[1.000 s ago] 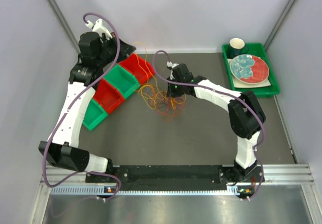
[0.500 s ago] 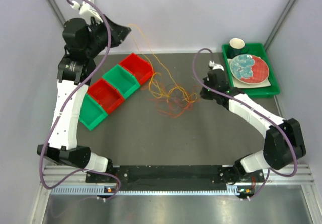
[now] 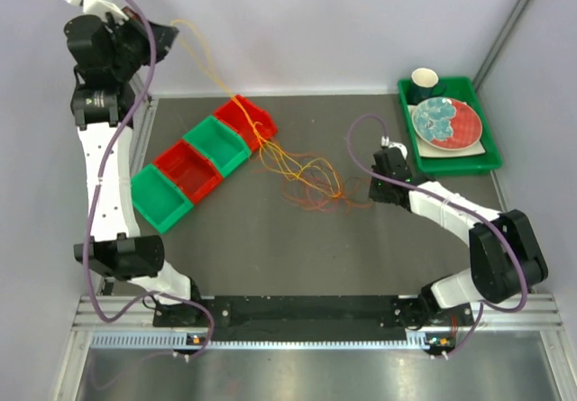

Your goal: Untangle the cables

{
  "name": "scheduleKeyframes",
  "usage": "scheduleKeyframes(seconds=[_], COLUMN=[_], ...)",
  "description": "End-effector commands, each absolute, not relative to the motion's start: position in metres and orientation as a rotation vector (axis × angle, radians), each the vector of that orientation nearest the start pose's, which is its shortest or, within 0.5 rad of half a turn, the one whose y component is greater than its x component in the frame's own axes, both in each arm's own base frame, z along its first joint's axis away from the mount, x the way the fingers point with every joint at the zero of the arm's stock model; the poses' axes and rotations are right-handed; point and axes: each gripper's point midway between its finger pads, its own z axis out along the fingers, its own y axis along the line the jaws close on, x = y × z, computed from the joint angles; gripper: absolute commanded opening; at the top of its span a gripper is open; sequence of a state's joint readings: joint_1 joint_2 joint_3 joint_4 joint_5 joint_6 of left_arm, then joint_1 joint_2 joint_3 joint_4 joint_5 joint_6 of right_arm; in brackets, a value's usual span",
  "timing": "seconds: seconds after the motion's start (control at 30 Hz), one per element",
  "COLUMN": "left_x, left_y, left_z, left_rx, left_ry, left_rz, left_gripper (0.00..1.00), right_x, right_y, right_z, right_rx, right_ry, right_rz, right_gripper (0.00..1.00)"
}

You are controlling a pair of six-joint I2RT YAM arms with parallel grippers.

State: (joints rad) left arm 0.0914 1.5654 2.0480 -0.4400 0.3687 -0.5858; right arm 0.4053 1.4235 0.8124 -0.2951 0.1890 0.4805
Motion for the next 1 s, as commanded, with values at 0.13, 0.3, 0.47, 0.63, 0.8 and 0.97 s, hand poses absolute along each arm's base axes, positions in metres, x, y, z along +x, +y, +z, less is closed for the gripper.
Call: scheduleKeyframes(seconds=[0.13,0.3,0.47,0.63,0.8,0.97], left_x=[0.455,0.435,0.4,0.378,0.366,0.363], left_y=[-0.022,-0.061,-0.099,-0.108,-0.104,-0.101], left_z=[0.527,0.493,0.445,0.421,0.429,0.437], left_rx=[-0.244,-0.205,-0.184,-0.209,-0.202,-0.193], left_ry=[1.509,1.574,1.663,1.704,1.698,1.689], left_rz=[-0.806,-0.92,-1.0,-1.001,-0.96,-0.927], left_gripper=[0.0,0.0,0.0,0.0,0.0,0.0], right_x=[0.323,0.329,0.322,0.325,0.341,0.349], right_y=[0.109,0.122,0.168,0.235,0.29,0.326], right_z=[0.068,0.108,0.144,0.169,0.176,0.158], right_rx=[0.207,0.147,-0.044,-0.225,-0.338,-0.397], right_ry=[2.402,2.304,2.271,2.219,2.209,2.273], right_rz=[0.141,0.252,0.318,0.398,0.444,0.509], right_gripper=[0.0,0.0,0.5,0.79,0.77,0.72])
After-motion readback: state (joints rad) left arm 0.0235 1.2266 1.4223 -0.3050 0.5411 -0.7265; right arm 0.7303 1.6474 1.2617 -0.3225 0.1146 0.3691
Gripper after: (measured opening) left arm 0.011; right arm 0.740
